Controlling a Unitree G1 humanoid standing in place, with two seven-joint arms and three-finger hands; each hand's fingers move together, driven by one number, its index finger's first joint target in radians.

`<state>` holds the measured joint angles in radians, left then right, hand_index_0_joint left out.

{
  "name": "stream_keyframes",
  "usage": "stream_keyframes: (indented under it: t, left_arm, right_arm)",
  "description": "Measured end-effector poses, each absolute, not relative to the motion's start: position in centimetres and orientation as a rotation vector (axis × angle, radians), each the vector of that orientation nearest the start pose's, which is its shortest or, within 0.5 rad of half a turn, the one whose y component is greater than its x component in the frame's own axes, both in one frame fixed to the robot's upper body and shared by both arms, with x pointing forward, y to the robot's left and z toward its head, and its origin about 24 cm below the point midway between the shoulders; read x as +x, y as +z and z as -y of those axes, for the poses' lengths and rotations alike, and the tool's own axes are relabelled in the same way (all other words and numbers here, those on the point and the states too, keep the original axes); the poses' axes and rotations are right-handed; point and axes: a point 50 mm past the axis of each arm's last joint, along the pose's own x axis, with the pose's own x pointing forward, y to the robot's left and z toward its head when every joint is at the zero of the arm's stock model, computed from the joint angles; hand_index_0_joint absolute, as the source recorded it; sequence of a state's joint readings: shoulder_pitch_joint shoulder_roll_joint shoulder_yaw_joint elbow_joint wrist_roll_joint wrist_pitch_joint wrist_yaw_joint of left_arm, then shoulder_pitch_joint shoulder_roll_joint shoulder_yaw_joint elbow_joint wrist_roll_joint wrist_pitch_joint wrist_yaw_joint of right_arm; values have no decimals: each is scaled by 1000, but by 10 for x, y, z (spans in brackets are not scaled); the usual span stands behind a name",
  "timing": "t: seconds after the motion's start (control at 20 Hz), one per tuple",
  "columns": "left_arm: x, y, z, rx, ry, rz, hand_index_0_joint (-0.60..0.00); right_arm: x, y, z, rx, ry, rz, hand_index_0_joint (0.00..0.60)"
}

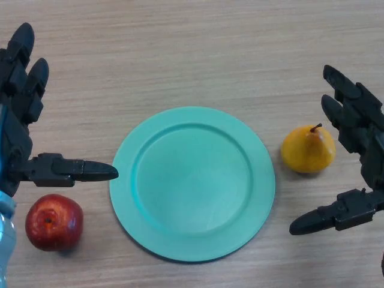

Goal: Pick up the yellow pear and place it on the plate

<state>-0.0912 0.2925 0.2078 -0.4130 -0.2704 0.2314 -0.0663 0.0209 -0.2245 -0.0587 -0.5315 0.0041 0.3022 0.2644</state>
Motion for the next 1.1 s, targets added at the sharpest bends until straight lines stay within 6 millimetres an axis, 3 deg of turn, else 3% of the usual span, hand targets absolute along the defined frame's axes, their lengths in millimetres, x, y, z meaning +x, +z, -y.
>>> stream_keyframes:
  t: [0.45,0.65,1.1]
  left_arm:
    - [252,157,-215,58,1,307,0]
    - [252,157,-216,58,1,307,0]
    - [248,154,-218,54,7,296,0]
  right_arm:
    - [240,132,173,-258,230,178,0]
    - [257,128,176,-269,232,180,0]
    - [308,96,194,-319,196,243,0]
